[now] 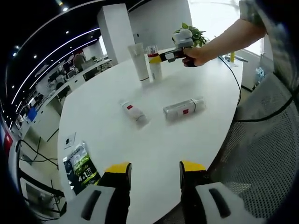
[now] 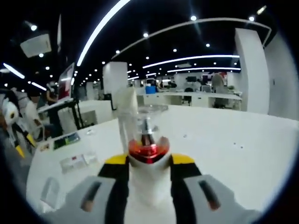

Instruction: Arrange the skincare products in the storage area until every visible bottle or jar stands upright without overlapping.

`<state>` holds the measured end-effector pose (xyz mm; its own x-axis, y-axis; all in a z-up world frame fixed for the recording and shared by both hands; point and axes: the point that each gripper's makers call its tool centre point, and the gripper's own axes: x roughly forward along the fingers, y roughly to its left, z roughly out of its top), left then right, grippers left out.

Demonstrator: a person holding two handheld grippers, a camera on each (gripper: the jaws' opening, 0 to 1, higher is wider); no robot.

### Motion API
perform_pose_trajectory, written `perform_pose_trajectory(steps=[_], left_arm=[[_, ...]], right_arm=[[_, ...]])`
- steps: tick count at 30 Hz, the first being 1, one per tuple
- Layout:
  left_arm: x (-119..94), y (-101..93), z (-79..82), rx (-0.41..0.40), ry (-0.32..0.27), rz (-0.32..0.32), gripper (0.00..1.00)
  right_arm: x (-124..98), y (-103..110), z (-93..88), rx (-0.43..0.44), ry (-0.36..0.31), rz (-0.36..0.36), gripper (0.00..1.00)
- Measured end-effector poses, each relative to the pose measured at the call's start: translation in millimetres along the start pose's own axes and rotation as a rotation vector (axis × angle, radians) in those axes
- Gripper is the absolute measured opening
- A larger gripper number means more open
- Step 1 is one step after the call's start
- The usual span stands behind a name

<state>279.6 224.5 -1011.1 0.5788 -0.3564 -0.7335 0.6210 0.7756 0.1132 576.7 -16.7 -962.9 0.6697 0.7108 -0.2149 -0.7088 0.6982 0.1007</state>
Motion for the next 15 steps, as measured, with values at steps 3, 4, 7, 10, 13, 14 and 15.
perform_pose_trajectory(steps=[3,4,7,10,13,14,15], left_arm=[[0.4,-1.8,0.2,0.003,-0.001,-0.008,0.42],[0.3,-1.6,0.1,0.004,-0.001,-0.007,0.42],[0.1,-1.6,0.4,0.002,-0.003,-0.007,0.42],[-0.2,-1.6,0.8,0.002,-0.005,-0.006,0.42],[-0.5,-1.1,1.0,0.006,-0.005,-0.003,0.42],[-0.6,-1.0,0.9,0.006,-0.005,-0.002,0.42],[-0.6,-0.8,0.8,0.005,-0.005,-0.001,0.42]], right_arm=[[-3.8,-1.8,2.6,0.007,0.002,0.000,0.34],[-4.5,-2.8,2.3,0.011,0.004,0.005,0.36],[-6.9,-6.3,-9.6,0.004,0.072,0.018,0.39],[-9.2,-6.8,-20.6,-0.009,0.134,0.035,0.39],[-10.9,-4.9,-30.6,-0.027,0.197,0.066,0.29],[-10.8,-2.8,-31.6,-0.026,0.204,0.081,0.28],[-10.1,-3.3,-31.5,-0.025,0.198,0.072,0.28]])
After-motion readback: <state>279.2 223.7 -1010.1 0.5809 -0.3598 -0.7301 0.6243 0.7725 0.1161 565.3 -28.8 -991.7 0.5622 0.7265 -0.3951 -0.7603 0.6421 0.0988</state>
